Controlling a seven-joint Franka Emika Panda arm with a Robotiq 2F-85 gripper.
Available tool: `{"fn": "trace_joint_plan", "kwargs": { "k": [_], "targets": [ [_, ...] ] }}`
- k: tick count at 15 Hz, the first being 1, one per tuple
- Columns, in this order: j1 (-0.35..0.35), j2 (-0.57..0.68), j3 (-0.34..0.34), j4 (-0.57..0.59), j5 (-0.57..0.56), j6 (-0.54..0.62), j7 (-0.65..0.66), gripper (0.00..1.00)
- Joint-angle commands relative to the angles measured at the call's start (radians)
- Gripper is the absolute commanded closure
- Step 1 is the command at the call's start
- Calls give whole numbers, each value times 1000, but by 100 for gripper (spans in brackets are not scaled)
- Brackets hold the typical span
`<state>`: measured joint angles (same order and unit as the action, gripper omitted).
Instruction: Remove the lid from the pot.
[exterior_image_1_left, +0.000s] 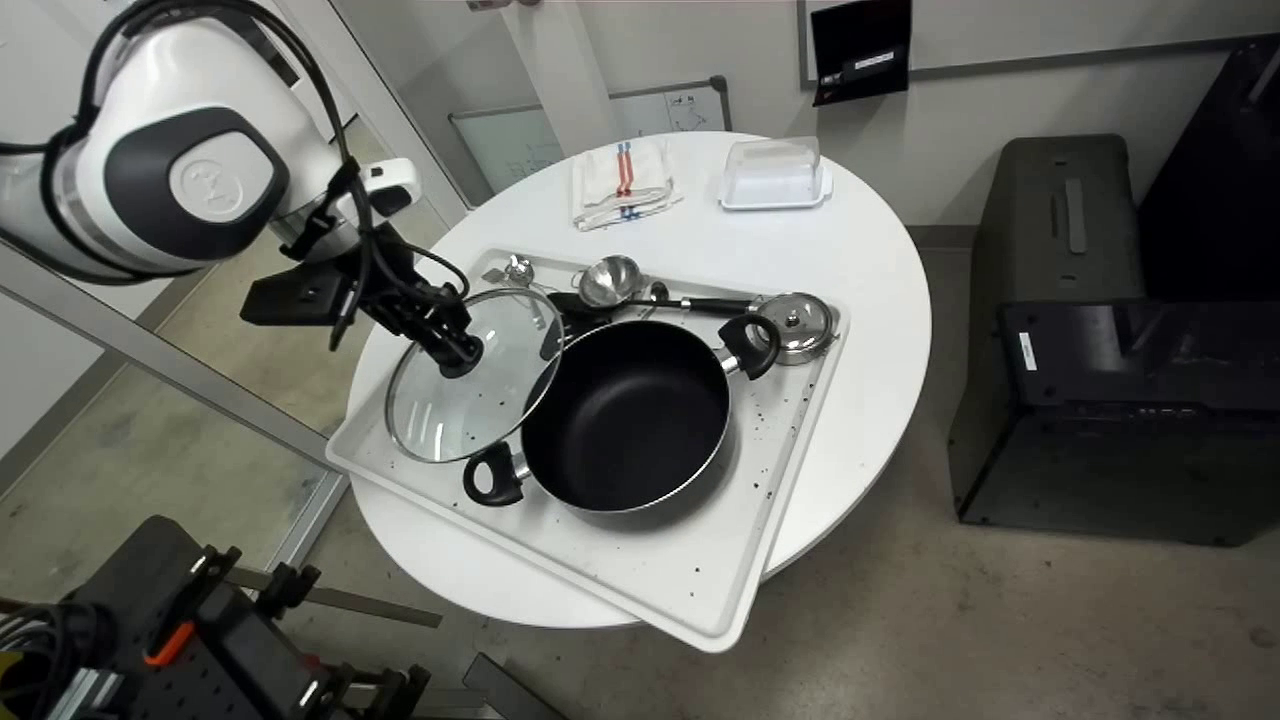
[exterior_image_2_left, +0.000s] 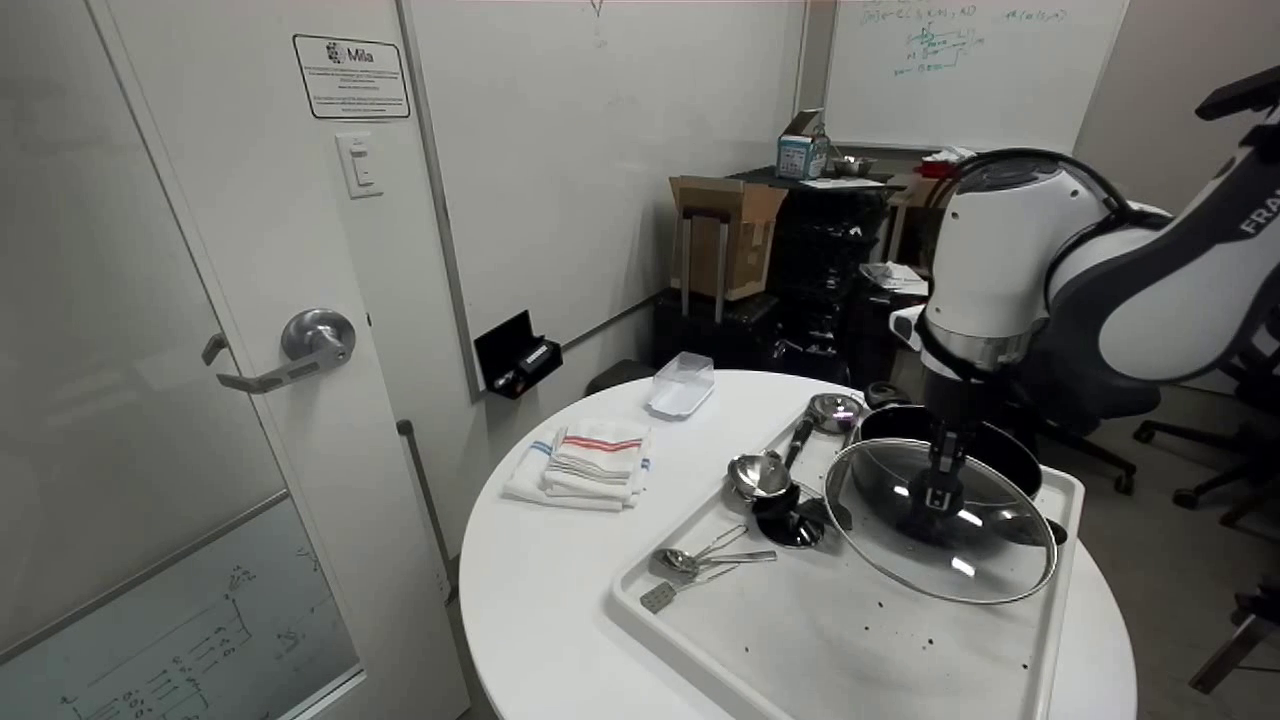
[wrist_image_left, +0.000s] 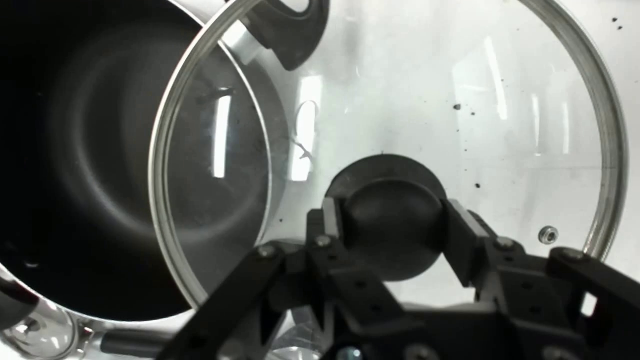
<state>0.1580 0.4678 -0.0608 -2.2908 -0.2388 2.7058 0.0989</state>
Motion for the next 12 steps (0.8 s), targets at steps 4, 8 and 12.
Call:
{"fn": "trace_joint_plan", "kwargs": {
  "k": [4,8,12],
  "targets": [
    [145,-48,-22,-48,-111,28,112,74],
    [135,-4,-1,-19,-82,17,92,49],
    [98,27,33,-5,-49,28,40,74]
  ]
}}
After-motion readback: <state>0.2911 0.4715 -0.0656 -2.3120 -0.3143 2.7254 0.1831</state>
